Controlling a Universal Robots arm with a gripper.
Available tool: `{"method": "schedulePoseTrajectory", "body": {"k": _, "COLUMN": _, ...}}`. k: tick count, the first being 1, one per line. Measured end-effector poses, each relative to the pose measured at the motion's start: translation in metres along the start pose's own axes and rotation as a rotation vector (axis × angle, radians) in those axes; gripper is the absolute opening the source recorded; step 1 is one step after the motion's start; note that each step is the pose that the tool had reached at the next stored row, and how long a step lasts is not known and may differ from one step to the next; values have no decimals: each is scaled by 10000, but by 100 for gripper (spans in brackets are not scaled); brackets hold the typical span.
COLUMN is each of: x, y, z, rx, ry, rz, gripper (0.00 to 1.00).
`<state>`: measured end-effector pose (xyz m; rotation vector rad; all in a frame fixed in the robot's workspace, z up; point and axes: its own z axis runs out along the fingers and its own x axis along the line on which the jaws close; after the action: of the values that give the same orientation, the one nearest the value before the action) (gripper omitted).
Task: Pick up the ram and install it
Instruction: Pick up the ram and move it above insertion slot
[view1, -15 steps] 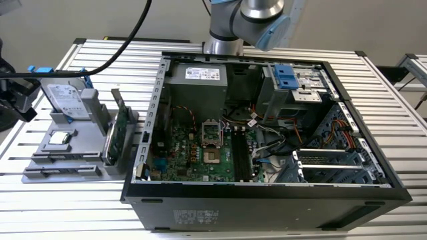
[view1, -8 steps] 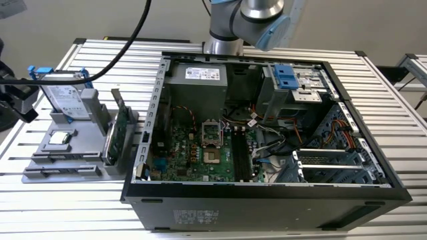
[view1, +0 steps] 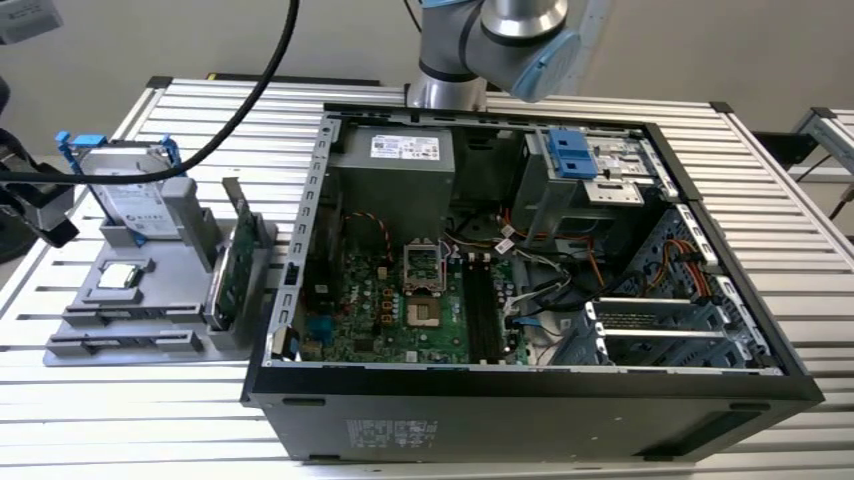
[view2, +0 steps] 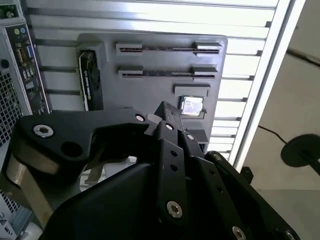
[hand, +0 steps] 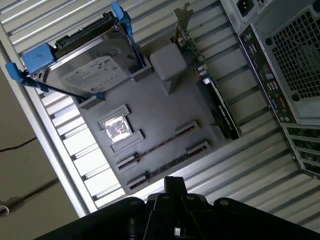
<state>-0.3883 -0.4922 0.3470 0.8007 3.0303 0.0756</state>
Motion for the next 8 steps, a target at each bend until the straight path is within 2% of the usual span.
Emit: {"method": "schedulePoseTrajectory", "body": {"k": 8, "x": 0, "y": -1, "z": 20, "rx": -7, "ry": -52, "rz": 1065, "gripper": 0}}
